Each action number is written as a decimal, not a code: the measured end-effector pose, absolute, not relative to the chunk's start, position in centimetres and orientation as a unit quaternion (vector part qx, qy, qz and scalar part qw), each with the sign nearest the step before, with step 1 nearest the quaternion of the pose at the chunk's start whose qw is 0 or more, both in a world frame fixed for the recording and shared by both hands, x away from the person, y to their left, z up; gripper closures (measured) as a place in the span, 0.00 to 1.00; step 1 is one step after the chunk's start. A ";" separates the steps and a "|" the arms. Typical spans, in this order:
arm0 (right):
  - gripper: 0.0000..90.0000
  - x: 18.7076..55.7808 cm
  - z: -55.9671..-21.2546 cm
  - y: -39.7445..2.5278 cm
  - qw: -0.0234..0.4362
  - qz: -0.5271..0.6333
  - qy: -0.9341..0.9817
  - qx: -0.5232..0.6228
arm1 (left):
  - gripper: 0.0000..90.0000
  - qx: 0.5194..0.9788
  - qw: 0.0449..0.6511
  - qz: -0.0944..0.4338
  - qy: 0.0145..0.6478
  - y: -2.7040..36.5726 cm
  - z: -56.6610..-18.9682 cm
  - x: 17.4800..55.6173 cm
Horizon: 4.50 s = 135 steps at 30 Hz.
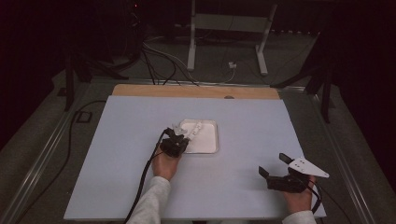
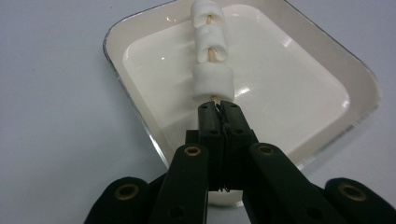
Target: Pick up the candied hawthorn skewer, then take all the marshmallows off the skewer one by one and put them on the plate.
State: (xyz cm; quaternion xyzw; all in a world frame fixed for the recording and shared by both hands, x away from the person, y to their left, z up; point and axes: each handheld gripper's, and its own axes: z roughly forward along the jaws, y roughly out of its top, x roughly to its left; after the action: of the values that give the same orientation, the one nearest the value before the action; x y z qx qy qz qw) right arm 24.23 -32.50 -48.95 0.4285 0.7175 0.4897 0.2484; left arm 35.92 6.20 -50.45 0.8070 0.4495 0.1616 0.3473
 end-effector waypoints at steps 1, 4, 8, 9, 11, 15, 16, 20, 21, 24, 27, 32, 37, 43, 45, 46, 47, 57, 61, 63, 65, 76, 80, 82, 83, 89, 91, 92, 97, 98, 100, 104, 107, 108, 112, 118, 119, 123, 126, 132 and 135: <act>0.00 24.2 -48.9 -32.5 0.248 0.490 0.718 0.429 | 1.00 0.808 0.347 0.157 0.449 6.5 -50.3 35.5; 0.00 24.3 -49.0 -32.4 0.248 0.489 0.718 0.429 | 1.00 0.811 0.343 0.148 0.451 7.1 -50.2 35.0; 0.00 24.3 -49.0 -32.3 0.247 0.488 0.719 0.428 | 1.00 0.821 0.328 0.141 0.445 7.2 -50.4 34.9; 0.00 24.3 -49.0 -32.3 0.247 0.487 0.720 0.429 | 1.00 0.820 0.331 0.137 0.446 7.2 -50.5 35.0; 0.00 24.3 -49.0 -32.3 0.247 0.487 0.720 0.428 | 1.00 0.819 0.332 0.134 0.448 7.1 -50.5 35.2; 0.00 24.3 -49.0 -32.3 0.246 0.488 0.720 0.428 | 0.99 0.824 0.324 0.130 0.447 6.9 -50.6 35.5; 0.00 24.3 -49.0 -32.3 0.246 0.488 0.720 0.428 | 0.99 0.826 0.319 0.128 0.446 6.8 -50.6 35.6; 0.00 24.3 -49.0 -32.3 0.246 0.488 0.720 0.428 | 0.99 0.832 0.307 0.127 0.445 6.6 -50.7 35.8; 0.00 24.3 -49.0 -32.3 0.245 0.488 0.720 0.428 | 0.99 0.836 0.298 0.131 0.442 6.4 -50.6 36.0; 0.00 24.3 -49.0 -32.3 0.246 0.487 0.720 0.428 | 1.00 0.841 0.288 0.135 0.438 6.1 -50.4 36.1; 0.00 24.3 -49.0 -32.3 0.246 0.488 0.720 0.428 | 1.00 0.843 0.283 0.142 0.435 6.0 -50.2 36.0; 0.00 24.3 -49.0 -32.4 0.245 0.489 0.719 0.429 | 1.00 0.832 0.307 0.139 0.440 6.6 -49.7 35.5; 0.00 24.1 -48.8 -32.2 0.235 0.502 0.712 0.432 | 1.00 0.820 0.342 0.135 0.438 7.3 -48.9 34.6; 0.00 24.3 -48.5 -31.8 0.222 0.513 0.706 0.435 | 1.00 0.811 0.372 0.135 0.431 8.3 -48.5 33.2; 0.00 24.4 -48.2 -31.6 0.220 0.517 0.704 0.434 | 1.00 0.808 0.380 0.134 0.430 8.6 -48.4 32.9; 0.00 24.5 -48.1 -31.5 0.219 0.519 0.704 0.432 | 1.00 0.803 0.391 0.133 0.430 9.0 -48.3 32.6; 0.00 24.6 -47.9 -31.4 0.217 0.522 0.704 0.431 | 1.00 0.800 0.398 0.133 0.429 9.2 -48.3 32.3; 0.00 27.2 -46.4 -28.7 0.185 0.532 0.715 0.414 | 1.00 0.783 0.446 0.133 0.412 11.1 -47.4 30.6; 0.00 28.2 -45.7 -27.5 0.173 0.535 0.719 0.409 | 1.00 0.779 0.462 0.130 0.404 11.5 -47.0 30.0; 0.00 28.8 -45.3 -27.0 0.162 0.540 0.718 0.408 | 1.00 0.776 0.468 0.128 0.404 11.5 -46.9 30.0; 0.00 29.1 -45.0 -26.7 0.158 0.543 0.717 0.408 | 1.00 0.773 0.472 0.126 0.404 11.6 -46.9 29.9; 0.00 32.0 -41.3 -22.7 0.142 0.557 0.727 0.376 | 1.00 0.755 0.522 0.110 0.383 12.6 -46.3 29.1; 0.00 33.0 -40.5 -21.0 0.129 0.563 0.729 0.368 | 1.00 0.754 0.529 0.109 0.375 12.5 -46.2 28.8; 0.00 33.3 -40.3 -20.3 0.126 0.560 0.733 0.365 | 1.00 0.755 0.530 0.111 0.369 12.4 -46.2 28.8; 0.00 33.5 -40.2 -19.9 0.125 0.558 0.736 0.362 | 1.00 0.756 0.536 0.110 0.360 12.3 -46.1 28.6; 0.00 34.5 -40.1 -17.9 0.110 0.560 0.741 0.355 | 1.00 0.760 0.541 0.104 0.345 11.9 -46.1 28.4; 0.00 34.8 -40.1 -17.4 0.101 0.563 0.740 0.354 | 1.00 0.760 0.544 0.103 0.340 11.7 -46.1 28.3; 0.00 34.9 -40.2 -17.3 0.099 0.564 0.739 0.355 | 1.00 0.760 0.545 0.103 0.338 11.7 -46.1 28.2; 0.00 35.5 -40.8 -16.9 0.067 0.575 0.729 0.365 | 1.00 0.757 0.552 0.108 0.333 11.9 -45.9 27.9; 0.00 35.6 -40.9 -16.8 0.061 0.574 0.729 0.367 | 1.00 0.756 0.554 0.108 0.332 12.0 -45.9 27.8; 0.02 35.8 -41.2 -16.7 0.049 0.574 0.729 0.369 | 1.00 0.754 0.556 0.109 0.332 12.0 -45.9 27.8; 0.07 36.1 -41.5 -16.7 0.031 0.570 0.730 0.377 | 1.00 0.752 0.558 0.113 0.333 12.2 -45.9 27.7; 0.19 36.2 -41.7 -16.5 0.001 0.572 0.731 0.372 | 1.00 0.751 0.559 0.114 0.332 12.3 -45.9 27.7; 0.23 36.2 -41.8 -16.4 -0.011 0.574 0.731 0.369 | 1.00 0.751 0.560 0.114 0.331 12.2 -45.9 27.7; 0.48 36.3 -42.1 -15.9 -0.053 0.574 0.723 0.379 | 1.00 0.751 0.562 0.115 0.327 12.1 -46.0 27.6; 0.73 36.7 -42.6 -15.4 -0.109 0.576 0.703 0.402 | 1.00 0.751 0.562 0.115 0.328 12.0 -46.1 27.6; 0.76 36.7 -42.6 -15.4 -0.114 0.577 0.700 0.405 | 1.00 0.751 0.561 0.114 0.329 12.1 -46.2 27.7; 0.81 36.8 -42.7 -15.4 -0.134 0.578 0.692 0.411 | 1.00 0.752 0.561 0.113 0.328 12.1 -46.4 27.7; 0.85 36.7 -42.5 -15.3 -0.140 0.574 0.692 0.414 | 1.00 0.755 0.555 0.117 0.329 12.0 -46.4 27.7; 0.87 36.5 -42.0 -15.2 -0.121 0.569 0.696 0.421 | 1.00 0.761 0.551 0.125 0.321 12.1 -46.6 27.8; 0.88 36.5 -41.8 -15.2 -0.115 0.570 0.696 0.422 | 1.00 0.761 0.550 0.126 0.320 12.2 -46.7 27.8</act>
State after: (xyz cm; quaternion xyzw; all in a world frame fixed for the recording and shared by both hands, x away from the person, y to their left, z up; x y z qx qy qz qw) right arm 36.52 -15.16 -41.85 0.4219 0.6958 0.5697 -0.1154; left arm 27.83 12.20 -46.69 0.7610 0.3200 0.1261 0.5501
